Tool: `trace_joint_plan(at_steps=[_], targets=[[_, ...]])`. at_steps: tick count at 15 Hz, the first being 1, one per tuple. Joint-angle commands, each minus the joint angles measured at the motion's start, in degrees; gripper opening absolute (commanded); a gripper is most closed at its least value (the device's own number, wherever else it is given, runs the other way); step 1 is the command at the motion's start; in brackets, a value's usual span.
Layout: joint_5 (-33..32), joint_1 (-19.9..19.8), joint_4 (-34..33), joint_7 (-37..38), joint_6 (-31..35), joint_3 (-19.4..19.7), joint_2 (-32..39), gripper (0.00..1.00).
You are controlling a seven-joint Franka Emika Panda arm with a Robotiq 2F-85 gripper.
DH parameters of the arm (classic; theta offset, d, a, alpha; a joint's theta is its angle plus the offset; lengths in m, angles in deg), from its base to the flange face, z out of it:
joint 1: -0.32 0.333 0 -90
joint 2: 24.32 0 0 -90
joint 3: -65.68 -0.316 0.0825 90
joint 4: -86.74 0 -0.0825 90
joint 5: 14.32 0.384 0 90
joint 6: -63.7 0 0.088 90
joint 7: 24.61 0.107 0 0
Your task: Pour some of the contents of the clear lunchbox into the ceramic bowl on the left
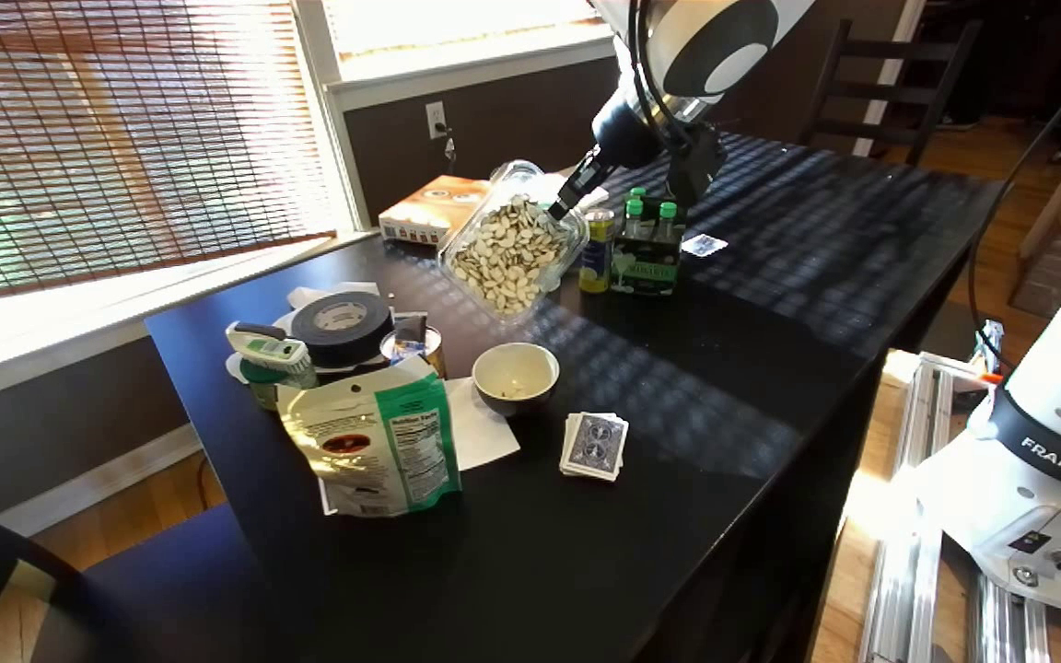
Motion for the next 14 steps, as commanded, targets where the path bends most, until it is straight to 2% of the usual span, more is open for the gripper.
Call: trace_joint_plan(at_steps=[1, 14], targets=[[1.2, 0.3, 0.7, -1.6, -0.7, -0.6, -1.2, 0.01], [2.3, -0.1, -0.2, -4.8, 0.7, -1.4, -1.3, 0.01]])
